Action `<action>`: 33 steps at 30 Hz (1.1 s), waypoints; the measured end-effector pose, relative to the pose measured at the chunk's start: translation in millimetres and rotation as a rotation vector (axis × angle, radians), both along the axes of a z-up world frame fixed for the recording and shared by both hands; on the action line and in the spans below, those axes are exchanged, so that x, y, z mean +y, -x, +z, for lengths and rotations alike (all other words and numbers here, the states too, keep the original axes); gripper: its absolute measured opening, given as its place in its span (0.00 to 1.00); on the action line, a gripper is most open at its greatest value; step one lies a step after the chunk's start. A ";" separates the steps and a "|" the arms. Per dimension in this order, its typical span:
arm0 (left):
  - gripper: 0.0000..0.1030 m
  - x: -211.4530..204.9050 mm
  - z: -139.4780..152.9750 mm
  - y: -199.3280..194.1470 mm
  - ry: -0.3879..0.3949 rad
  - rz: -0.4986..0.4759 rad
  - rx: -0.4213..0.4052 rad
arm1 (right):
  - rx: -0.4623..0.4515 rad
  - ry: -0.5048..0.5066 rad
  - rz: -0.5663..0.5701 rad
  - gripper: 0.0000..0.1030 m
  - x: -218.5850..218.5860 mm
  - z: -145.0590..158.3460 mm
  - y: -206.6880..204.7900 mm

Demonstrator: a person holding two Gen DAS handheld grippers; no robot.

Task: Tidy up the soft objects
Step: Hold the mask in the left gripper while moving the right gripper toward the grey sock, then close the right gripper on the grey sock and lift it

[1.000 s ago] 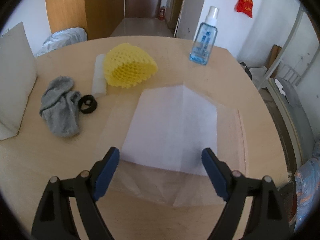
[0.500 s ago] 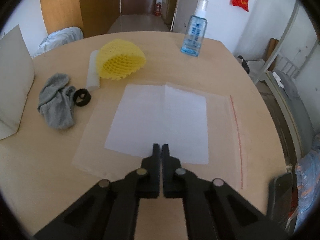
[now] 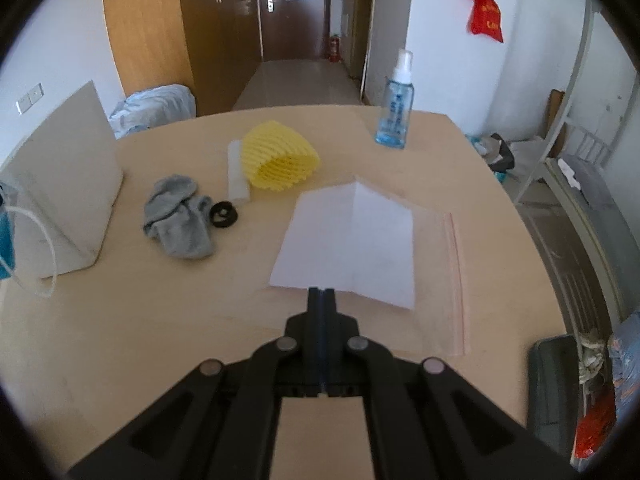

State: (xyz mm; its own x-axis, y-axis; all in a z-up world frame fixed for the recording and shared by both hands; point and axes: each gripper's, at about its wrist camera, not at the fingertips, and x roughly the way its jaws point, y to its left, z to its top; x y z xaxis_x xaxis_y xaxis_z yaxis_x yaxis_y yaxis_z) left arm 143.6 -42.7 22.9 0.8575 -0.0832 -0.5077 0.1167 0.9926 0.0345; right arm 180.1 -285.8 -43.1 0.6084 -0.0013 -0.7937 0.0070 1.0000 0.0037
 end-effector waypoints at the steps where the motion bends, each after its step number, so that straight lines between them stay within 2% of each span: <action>1: 0.06 2.4 1.0 1.4 0.002 0.007 -0.004 | -0.008 -0.002 0.035 0.01 4.6 1.9 -1.2; 4: 0.06 12.7 4.0 8.5 0.010 0.019 -0.012 | -0.036 -0.041 0.116 0.07 23.5 11.3 -8.3; 5: 0.06 16.3 5.0 11.3 0.004 0.027 -0.016 | -0.045 -0.065 0.148 0.23 32.7 15.1 -14.4; 6: 0.06 21.2 6.3 14.4 0.004 0.032 -0.018 | -0.052 -0.087 0.183 0.51 40.4 17.6 -21.6; 8: 0.06 32.6 9.7 20.2 0.014 0.049 -0.025 | -0.058 -0.098 0.209 0.80 55.3 18.0 -34.1; 10: 0.06 46.8 16.7 26.1 0.025 0.073 -0.043 | -0.087 -0.099 0.231 0.80 68.7 17.9 -42.8; 13: 0.06 64.9 28.7 32.5 0.029 0.098 -0.068 | -0.069 -0.082 0.248 0.80 88.7 11.9 -57.4; 17: 0.06 86.6 37.5 38.8 0.042 0.125 -0.093 | -0.030 -0.001 0.297 0.80 120.2 -1.4 -69.3; 21: 0.06 96.5 35.8 38.2 0.047 0.134 -0.090 | -0.037 0.041 0.363 0.80 145.7 -7.2 -76.0; 25: 0.06 98.4 32.6 34.4 0.057 0.132 -0.078 | -0.018 0.083 0.388 0.80 157.9 -17.8 -90.5; 32: 0.06 96.3 33.3 32.7 0.062 0.135 -0.080 | 0.020 0.096 0.393 0.80 160.8 -34.4 -102.6; 33: 0.06 96.2 33.1 32.5 0.062 0.134 -0.080 | 0.020 0.099 0.392 0.78 160.9 -35.8 -104.0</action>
State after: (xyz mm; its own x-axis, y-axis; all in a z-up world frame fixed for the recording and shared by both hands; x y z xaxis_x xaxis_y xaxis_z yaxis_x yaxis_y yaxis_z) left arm 111.1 53.5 56.1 0.9005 0.0057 -0.4347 -0.0177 0.9996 -0.0236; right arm 284.1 -124.9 -79.0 0.5624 0.1507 -0.8130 -0.3757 0.9225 -0.0889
